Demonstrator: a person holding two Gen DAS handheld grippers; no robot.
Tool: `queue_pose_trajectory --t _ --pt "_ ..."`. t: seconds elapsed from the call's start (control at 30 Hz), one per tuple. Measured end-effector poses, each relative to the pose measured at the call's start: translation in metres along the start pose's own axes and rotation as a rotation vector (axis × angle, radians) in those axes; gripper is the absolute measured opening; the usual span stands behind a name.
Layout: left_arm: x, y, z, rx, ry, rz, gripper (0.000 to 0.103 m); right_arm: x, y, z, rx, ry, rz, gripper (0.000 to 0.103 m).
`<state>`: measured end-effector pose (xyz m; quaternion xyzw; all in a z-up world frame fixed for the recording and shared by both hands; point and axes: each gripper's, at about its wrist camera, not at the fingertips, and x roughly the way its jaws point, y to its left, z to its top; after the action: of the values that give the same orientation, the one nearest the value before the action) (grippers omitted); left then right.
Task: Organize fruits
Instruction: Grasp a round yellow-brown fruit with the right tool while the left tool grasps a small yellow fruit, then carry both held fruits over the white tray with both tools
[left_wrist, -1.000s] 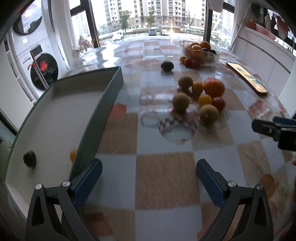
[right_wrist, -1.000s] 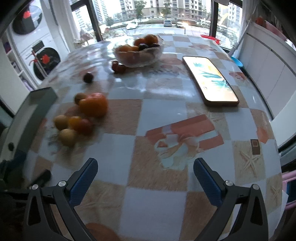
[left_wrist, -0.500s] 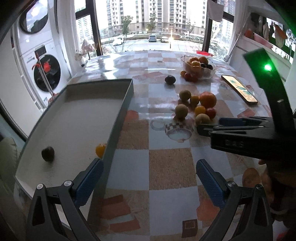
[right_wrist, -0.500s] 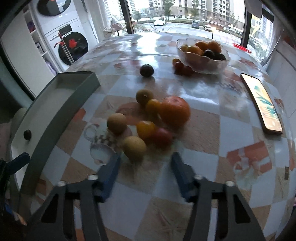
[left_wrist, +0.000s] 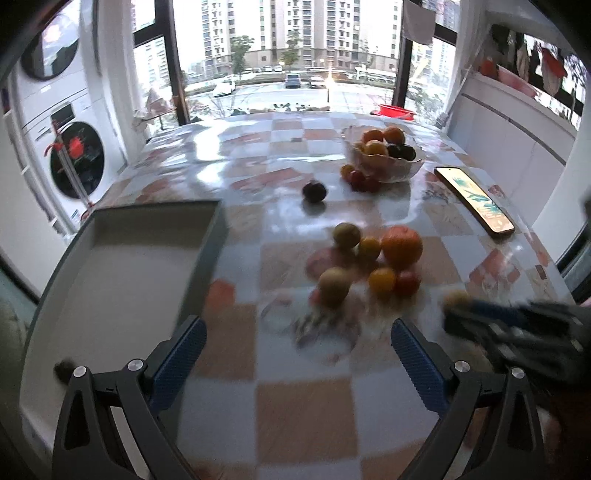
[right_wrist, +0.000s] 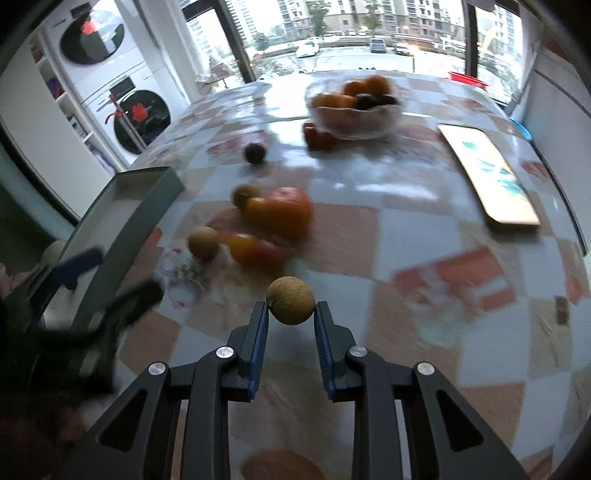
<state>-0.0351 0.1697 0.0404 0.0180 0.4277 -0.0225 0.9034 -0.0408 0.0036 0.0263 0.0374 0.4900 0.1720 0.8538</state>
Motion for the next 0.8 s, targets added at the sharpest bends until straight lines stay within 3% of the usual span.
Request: queue_pose_trajectory --t 0.07,0.1,0.17,0.23,0.3,0.37,0.43,0.5,0.67,0.8 --pt "0.012 -0.008 0.006 0.028 0.009 0.002 0.097 -0.006 -0.01 -0.005 0.02 -0.003 -0.004 0.028" --pt "0.019 -0.013 0.009 0.048 0.018 0.011 0.086 -0.01 -0.017 -0.008 0.038 -0.006 -0.004 0.028" --pt "0.033 -0.017 0.012 0.072 0.056 0.024 0.078 -0.014 -0.023 -0.011 0.055 -0.009 -0.001 0.028" --pt "0.044 -0.015 0.013 0.054 0.082 0.02 0.078 -0.019 -0.027 -0.013 0.066 -0.014 0.004 0.028" --pt "0.049 -0.013 0.011 0.038 0.099 0.012 0.066 -0.022 -0.029 -0.014 0.07 -0.019 0.009 0.028" --pt "0.051 -0.011 0.013 0.014 0.097 -0.003 0.063 -0.024 -0.029 -0.015 0.068 -0.02 0.013 0.028" --pt "0.052 -0.011 0.014 0.008 0.091 -0.012 0.05 -0.025 -0.028 -0.015 0.064 -0.022 0.014 0.028" --pt "0.053 -0.012 0.015 0.012 0.089 -0.034 0.026 -0.027 -0.025 -0.015 0.061 -0.021 0.015 0.028" --pt "0.037 -0.003 0.013 -0.05 0.086 -0.103 0.026 -0.033 -0.014 -0.014 0.046 -0.02 0.01 0.028" --pt "-0.001 0.012 0.01 -0.066 0.017 -0.099 0.026 -0.035 0.006 -0.005 0.008 -0.021 0.019 0.028"
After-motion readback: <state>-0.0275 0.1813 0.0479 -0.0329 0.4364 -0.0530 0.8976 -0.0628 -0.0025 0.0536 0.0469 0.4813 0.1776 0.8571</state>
